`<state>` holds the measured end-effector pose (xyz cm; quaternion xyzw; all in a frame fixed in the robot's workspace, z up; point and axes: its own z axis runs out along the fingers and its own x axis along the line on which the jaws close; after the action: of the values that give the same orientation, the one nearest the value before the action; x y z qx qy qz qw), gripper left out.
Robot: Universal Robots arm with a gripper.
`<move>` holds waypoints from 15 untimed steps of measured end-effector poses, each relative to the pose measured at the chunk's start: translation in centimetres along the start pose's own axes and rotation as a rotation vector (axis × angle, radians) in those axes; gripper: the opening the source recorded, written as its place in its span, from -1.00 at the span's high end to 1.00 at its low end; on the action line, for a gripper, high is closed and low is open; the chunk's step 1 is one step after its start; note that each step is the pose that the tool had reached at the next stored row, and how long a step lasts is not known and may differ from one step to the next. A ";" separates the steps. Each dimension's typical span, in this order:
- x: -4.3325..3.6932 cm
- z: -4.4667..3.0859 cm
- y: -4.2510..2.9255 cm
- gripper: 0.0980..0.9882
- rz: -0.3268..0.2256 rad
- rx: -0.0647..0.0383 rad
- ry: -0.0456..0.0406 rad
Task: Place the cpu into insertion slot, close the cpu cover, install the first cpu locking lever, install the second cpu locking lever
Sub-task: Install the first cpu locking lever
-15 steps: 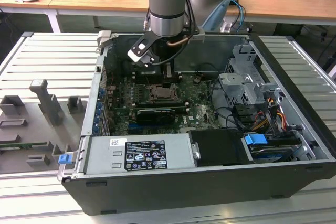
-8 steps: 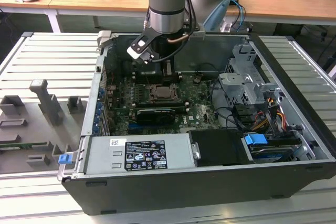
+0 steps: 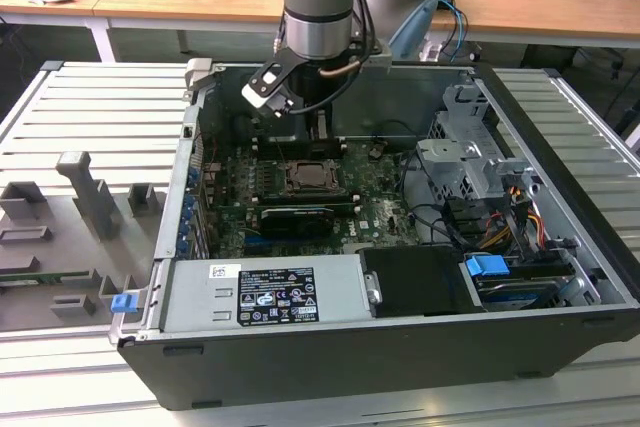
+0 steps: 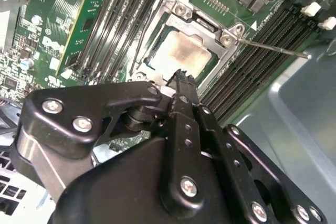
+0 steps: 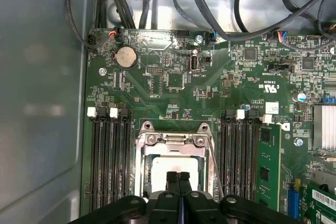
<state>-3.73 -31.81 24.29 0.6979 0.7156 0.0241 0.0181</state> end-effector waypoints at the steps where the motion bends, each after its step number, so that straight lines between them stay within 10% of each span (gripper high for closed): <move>1: 0.00 -0.26 0.01 0.98 0.000 0.000 0.0004; 8: 0.02 -1.89 0.10 0.98 0.000 0.000 0.0013; 15: -0.02 -1.85 0.01 0.98 -0.160 0.001 0.0106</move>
<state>-3.83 -31.85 26.14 0.6382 0.7693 0.0258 0.0158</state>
